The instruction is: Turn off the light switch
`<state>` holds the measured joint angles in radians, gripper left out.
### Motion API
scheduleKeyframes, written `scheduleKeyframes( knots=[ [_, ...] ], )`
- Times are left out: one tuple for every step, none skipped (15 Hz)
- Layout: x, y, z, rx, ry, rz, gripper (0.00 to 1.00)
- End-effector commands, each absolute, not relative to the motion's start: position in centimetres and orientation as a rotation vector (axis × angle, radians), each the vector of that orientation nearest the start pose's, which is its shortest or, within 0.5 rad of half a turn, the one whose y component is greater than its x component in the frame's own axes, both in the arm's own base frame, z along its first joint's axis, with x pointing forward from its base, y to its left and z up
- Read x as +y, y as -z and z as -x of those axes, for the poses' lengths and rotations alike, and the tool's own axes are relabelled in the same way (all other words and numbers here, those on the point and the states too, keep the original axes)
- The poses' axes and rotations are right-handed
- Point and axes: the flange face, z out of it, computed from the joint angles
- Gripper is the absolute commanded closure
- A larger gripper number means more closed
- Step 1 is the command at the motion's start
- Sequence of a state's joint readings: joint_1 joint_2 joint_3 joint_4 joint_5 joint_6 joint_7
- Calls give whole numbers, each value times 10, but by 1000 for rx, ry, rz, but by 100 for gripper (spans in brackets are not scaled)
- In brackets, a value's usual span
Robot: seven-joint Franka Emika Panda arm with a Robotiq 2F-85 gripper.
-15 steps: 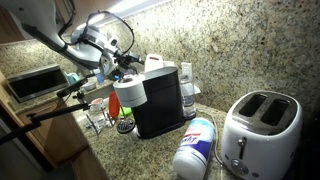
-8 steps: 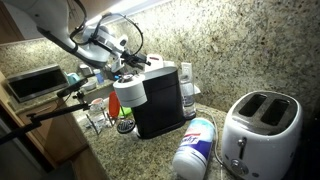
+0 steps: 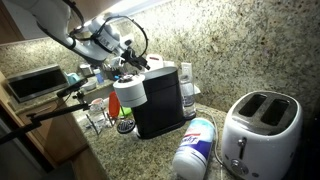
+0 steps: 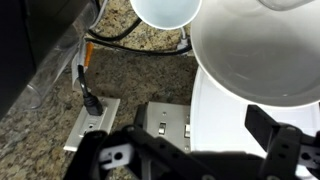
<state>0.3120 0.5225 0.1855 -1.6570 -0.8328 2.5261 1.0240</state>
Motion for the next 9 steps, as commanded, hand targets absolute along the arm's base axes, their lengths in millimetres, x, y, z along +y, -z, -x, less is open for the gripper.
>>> scheduleKeyframes(
  knots=[
    [326,-358,-636,-70,1094,3069,0],
    [324,-361,-637,-71,1171,3063,0],
    [322,-362,-639,-80,1239,3054,0],
    [321,-363,-641,-91,1282,3051,0],
    [320,-362,-641,-89,1311,3051,0],
    [319,-356,-640,-91,1233,3076,0],
    [319,-355,-640,-85,1240,3075,0],
    [319,-355,-640,-86,1238,3075,0],
    [319,-354,-640,-87,1237,3075,0]
  ],
)
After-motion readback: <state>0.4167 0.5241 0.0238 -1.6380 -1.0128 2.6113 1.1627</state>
